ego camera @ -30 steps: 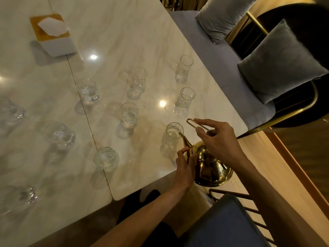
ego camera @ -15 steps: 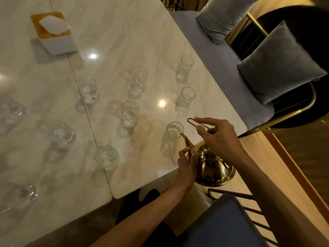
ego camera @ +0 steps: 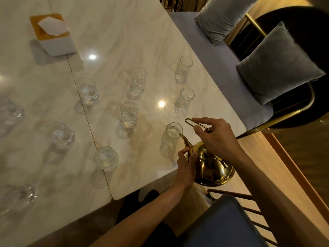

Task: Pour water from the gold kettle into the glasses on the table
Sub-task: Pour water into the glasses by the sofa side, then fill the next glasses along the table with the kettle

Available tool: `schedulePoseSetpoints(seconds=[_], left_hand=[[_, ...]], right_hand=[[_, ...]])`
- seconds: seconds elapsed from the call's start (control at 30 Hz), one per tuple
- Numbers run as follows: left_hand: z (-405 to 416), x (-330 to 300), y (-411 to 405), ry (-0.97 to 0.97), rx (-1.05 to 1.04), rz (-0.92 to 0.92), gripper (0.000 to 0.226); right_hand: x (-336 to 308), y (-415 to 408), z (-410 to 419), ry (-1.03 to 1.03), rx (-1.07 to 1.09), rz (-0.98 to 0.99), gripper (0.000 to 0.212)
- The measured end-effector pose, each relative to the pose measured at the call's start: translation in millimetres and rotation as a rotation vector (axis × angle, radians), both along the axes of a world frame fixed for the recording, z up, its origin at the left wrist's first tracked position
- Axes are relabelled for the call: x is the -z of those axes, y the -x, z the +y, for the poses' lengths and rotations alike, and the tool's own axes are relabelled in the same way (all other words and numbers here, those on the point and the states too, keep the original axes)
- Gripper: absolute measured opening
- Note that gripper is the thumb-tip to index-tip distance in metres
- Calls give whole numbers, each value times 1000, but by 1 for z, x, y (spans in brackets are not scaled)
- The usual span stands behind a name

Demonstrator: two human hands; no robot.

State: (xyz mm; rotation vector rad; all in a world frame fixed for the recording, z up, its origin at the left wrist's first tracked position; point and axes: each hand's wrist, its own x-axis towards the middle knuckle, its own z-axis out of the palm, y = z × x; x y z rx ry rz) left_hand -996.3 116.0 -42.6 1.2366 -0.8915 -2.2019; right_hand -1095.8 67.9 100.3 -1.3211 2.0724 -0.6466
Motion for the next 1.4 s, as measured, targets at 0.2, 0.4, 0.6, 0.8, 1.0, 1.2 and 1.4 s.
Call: schedulePoseSetpoints(seconds=[0.2,0.4,0.6,0.8,1.0,1.2,1.4], left_hand=[[-1,3,1,-13,0,8,95],[-1,3,2,-32,-4,27,98],[-3,4,3,-68,-10,34,103],[-5,3,3,-77,-25,41,121],[-6,1,2,-76,-13,26,121],[-6,-1,3,-89,-12,6,116],[-4,-3,1,-93,-7,12,113]], right_hand=[[-2,-1,-3,-13,-5,14,31],[-5,-2,-6,-32,-16,23,32],[-6,-2,-7,-26,-18,12,32],[-6,-2,-6,-21,-21,9,32],[-5,-1,-7,-15,-17,8,32],[-3,-2,-7,-21,-11,18,32],[-4,-4,-7,-21,-12,15,32]])
